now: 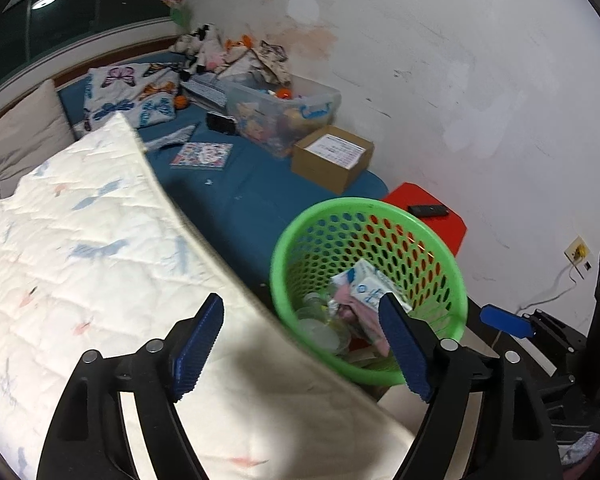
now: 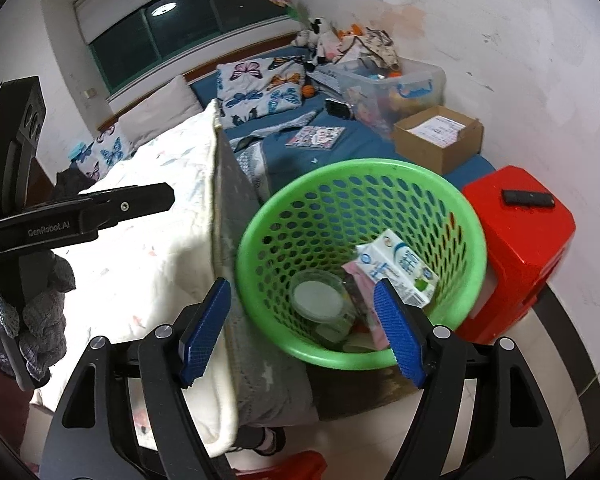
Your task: Collect trash
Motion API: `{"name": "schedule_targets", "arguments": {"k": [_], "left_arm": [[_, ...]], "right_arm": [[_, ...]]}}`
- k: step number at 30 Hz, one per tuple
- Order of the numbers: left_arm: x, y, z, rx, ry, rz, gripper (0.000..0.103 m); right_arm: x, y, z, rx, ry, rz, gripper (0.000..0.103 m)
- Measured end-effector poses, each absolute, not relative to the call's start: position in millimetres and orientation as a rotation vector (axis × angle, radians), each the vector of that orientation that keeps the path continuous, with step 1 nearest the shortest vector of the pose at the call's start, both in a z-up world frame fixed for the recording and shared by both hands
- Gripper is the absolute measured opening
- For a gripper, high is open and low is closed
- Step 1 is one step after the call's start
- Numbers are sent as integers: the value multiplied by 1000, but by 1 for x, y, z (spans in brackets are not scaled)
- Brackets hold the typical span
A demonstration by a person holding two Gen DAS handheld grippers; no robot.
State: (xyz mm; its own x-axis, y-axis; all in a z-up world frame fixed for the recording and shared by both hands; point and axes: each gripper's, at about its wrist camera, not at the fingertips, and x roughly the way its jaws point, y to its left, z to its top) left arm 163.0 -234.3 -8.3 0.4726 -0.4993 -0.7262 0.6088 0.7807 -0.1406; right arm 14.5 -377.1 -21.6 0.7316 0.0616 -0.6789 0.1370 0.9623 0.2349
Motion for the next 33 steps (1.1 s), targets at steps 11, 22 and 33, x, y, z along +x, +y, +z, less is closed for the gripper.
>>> {"name": "schedule_targets", "arguments": {"k": [11,22,33], "left_arm": [[148,-169,3,111,779,-545,88],[125,-109,5,103,731,-412,94],[103,-53,11,31,685,-301,95]], "right_arm": [[26,-335,-13,211,746,23,79],[37,-291,-6,175,750,89,85],[39,-269,-1,144,750,112,89]]}}
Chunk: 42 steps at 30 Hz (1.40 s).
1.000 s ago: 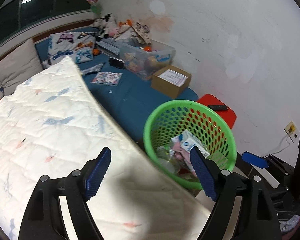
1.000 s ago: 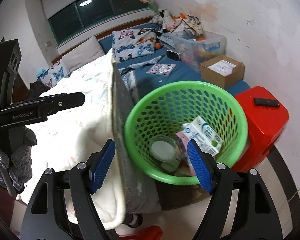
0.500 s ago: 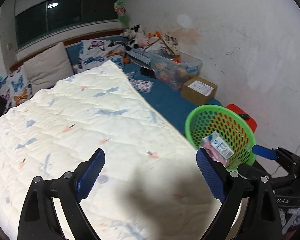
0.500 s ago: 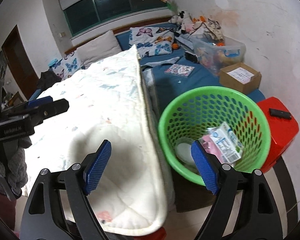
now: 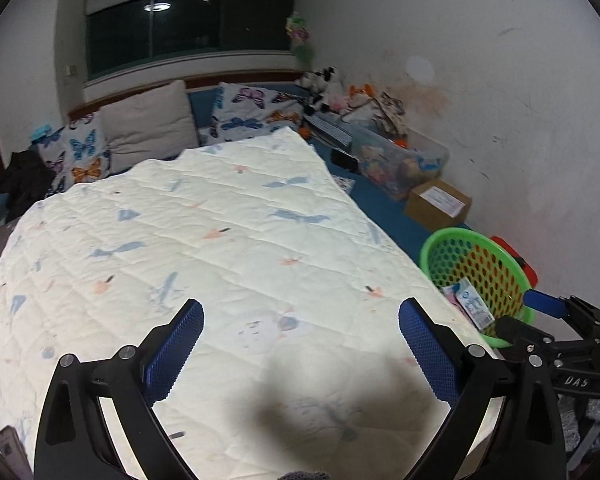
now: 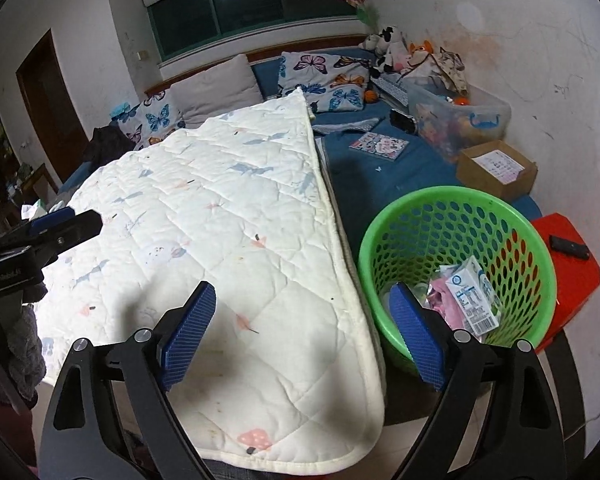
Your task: Collect trash
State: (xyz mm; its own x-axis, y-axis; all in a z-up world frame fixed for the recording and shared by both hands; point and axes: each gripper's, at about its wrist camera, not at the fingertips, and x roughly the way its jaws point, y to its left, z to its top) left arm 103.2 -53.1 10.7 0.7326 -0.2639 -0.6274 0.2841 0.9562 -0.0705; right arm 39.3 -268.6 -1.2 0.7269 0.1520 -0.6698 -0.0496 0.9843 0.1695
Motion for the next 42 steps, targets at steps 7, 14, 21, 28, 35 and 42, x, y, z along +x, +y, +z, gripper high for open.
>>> {"name": "schedule_targets", "arguments": {"k": [7,14,21,28,35,42], "left_arm": [[88,-30,10,20,654,-236,95],[78,-16,6,9,647,-203,95],[73,-7,5,-4,645,-188,95],[70,-9,3,7,650,-184,95],[71,-9,1,14,653,-177,95],[70,-9,-2,20,660,-156,95]], "right_arm": [[37,-254,3,132,748,112,91],[33,-243,12,108,730,117,97],[32,-239,12,106,732,115,99],[33,-238,8,105,743,104,99],[32,-237,7,76,737,82,99],[34,-235,6,72,739,90,99]]}}
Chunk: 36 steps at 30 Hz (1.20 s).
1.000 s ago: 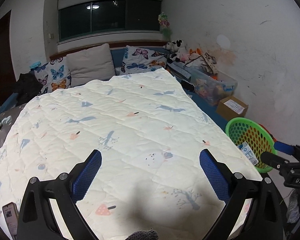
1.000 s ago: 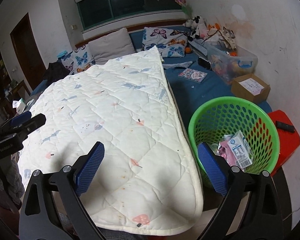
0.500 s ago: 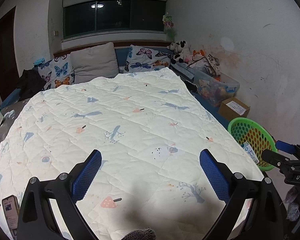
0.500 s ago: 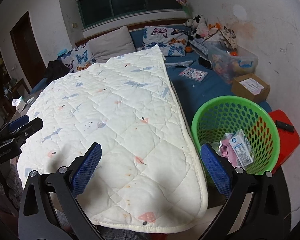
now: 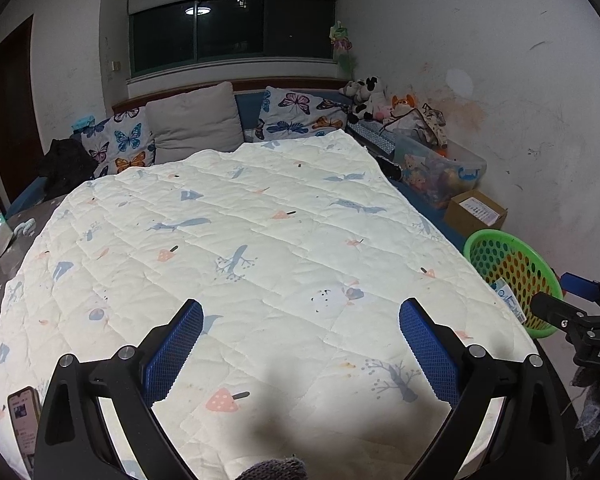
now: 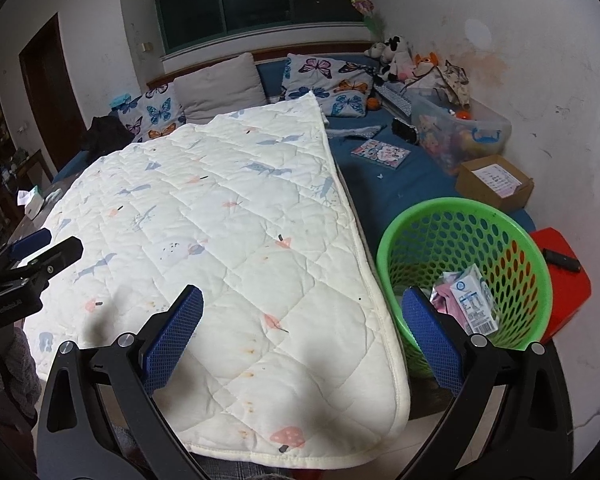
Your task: Collect trash
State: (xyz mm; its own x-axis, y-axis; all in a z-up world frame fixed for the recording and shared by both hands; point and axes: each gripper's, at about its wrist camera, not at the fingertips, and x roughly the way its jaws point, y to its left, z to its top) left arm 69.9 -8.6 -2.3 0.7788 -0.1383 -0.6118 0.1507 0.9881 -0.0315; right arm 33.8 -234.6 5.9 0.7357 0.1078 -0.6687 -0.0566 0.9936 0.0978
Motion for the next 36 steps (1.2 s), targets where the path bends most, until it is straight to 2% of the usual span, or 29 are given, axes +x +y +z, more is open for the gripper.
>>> {"name": "schedule_targets", "arguments": {"k": [36], "left_arm": [[70,1,-9,2,670,-127,95]], "right_arm": [[35,-233,4,76,744,88,99]]}}
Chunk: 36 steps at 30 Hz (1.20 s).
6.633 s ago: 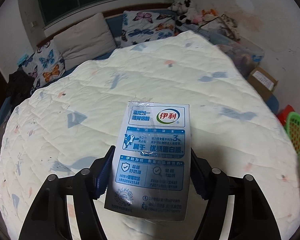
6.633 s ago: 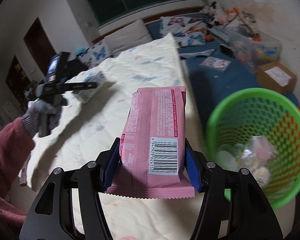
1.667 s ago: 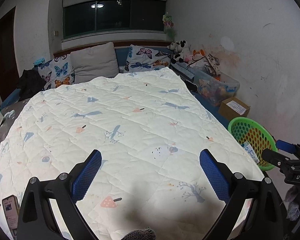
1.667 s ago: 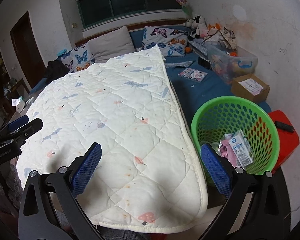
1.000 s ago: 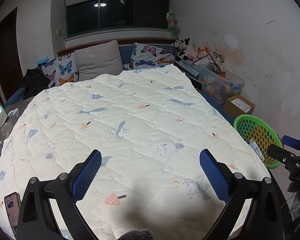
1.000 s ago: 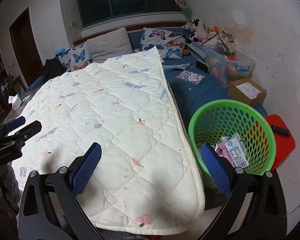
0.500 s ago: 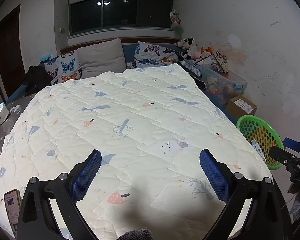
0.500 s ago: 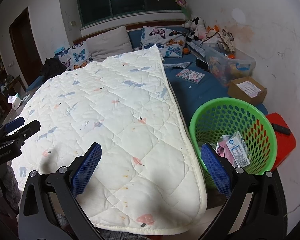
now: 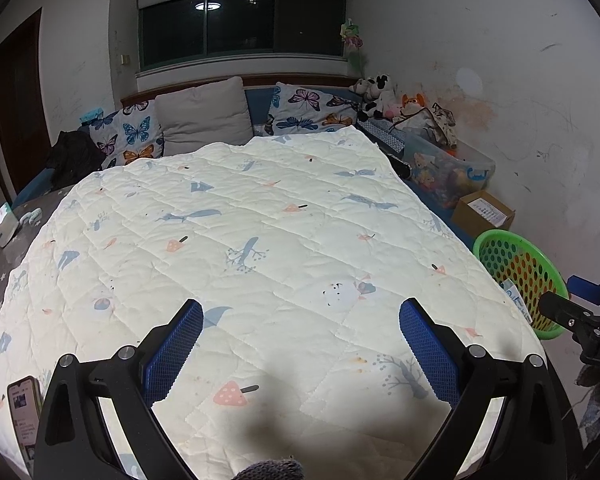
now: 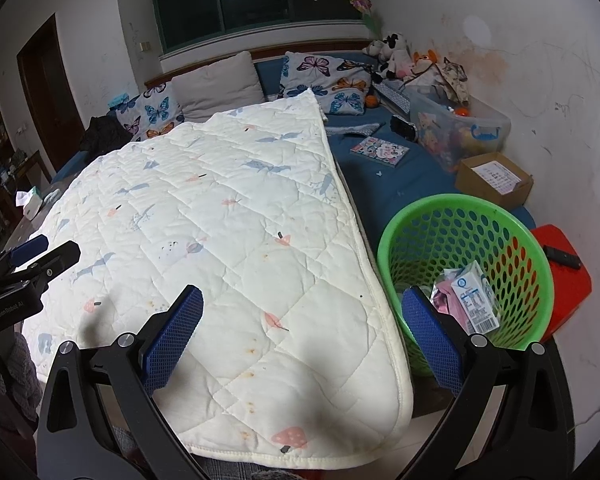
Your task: Collect trash
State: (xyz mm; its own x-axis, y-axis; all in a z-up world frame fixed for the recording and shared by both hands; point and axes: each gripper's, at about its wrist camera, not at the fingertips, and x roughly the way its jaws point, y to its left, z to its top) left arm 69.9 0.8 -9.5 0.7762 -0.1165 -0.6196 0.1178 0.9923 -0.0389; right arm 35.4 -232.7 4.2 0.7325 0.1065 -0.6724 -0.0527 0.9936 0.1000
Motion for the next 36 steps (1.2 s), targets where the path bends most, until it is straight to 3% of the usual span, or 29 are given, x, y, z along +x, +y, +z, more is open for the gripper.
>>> {"name": "schedule_targets", "arguments": {"k": [36], "left_arm": [[69,2,-14,-22,684,-115,95]], "right_arm": [[33,-230,-6,79,751,90,99]]}}
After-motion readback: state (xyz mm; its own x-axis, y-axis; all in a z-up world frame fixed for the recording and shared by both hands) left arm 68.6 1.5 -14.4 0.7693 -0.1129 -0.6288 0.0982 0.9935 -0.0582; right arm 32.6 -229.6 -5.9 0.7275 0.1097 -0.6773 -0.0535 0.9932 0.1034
